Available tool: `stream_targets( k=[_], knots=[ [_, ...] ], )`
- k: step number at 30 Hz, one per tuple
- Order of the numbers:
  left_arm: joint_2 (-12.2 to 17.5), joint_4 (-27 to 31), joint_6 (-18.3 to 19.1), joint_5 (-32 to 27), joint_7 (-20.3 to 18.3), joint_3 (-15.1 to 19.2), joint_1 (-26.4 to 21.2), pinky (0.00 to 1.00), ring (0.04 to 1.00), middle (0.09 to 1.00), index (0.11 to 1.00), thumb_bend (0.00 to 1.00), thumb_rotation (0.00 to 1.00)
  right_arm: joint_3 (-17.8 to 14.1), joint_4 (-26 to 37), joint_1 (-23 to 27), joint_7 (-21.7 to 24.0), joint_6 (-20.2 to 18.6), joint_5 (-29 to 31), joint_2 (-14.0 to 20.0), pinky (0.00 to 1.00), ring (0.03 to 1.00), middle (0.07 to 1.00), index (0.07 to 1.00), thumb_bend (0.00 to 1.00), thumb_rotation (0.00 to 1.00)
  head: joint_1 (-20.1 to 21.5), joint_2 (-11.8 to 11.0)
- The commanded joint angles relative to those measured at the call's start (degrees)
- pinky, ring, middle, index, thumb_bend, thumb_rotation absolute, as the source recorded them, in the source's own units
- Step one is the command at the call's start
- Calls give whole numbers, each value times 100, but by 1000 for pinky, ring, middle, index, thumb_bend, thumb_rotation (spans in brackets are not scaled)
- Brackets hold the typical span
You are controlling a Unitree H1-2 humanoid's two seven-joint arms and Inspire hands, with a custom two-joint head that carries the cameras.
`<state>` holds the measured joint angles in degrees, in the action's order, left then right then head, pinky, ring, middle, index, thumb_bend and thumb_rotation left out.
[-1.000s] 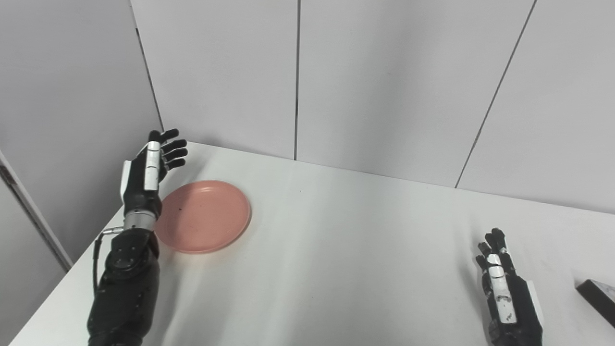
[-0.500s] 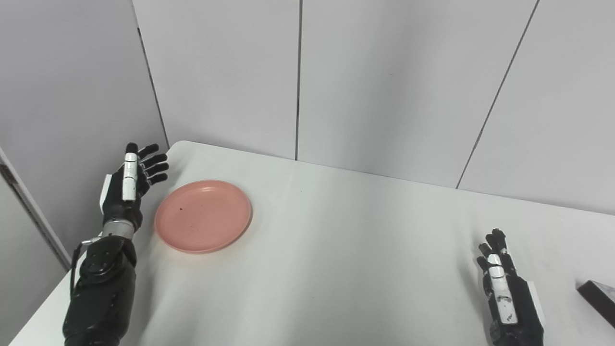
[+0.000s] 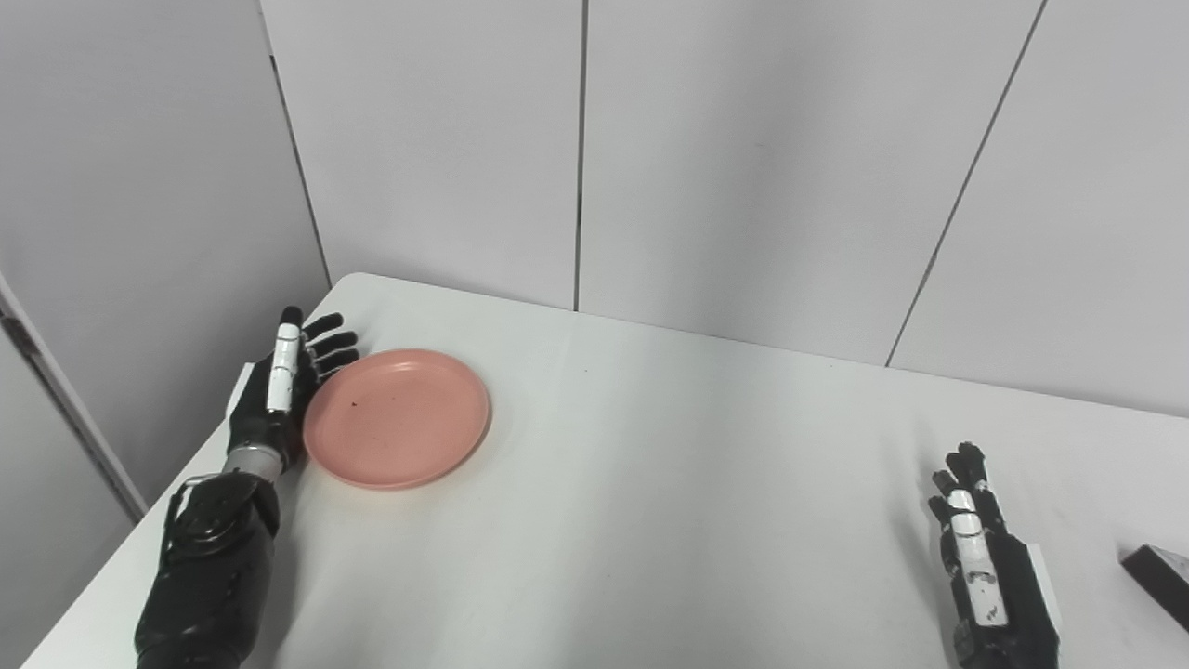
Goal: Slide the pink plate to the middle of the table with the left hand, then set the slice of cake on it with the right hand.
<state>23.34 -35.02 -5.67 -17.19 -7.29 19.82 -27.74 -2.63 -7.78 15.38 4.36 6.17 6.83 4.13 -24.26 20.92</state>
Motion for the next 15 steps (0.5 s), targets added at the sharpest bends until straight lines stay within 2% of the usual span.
stream_targets(
  k=[1, 4, 8, 15],
  knots=[
    [128, -92, -107, -60, -358, -130, -216, 766, 766, 756, 752, 783, 1000, -23, 186, 68, 7, 38, 15, 16, 1000, 1000, 1000, 1000, 406, 828, 7, 5],
    [133, -286, -172, -56, -631, -284, -269, 800, 799, 787, 777, 789, 1000, -26, 187, 71, -2, 19, 14, 13, 1000, 1000, 1000, 1000, 411, 828, 7, 5],
    [61, -446, -248, -52, -759, -434, -340, 809, 809, 798, 788, 806, 1000, -33, 185, 73, -23, 33, 3, -1, 1000, 1000, 1000, 1000, 399, 823, 16, 10],
    [-182, -455, -137, -490, -1128, -422, -454, 831, 822, 808, 795, 819, 1000, -35, 130, 95, -56, 105, -25, -18, 1000, 1000, 1000, 1000, 410, 809, 45, 12]
  ],
)
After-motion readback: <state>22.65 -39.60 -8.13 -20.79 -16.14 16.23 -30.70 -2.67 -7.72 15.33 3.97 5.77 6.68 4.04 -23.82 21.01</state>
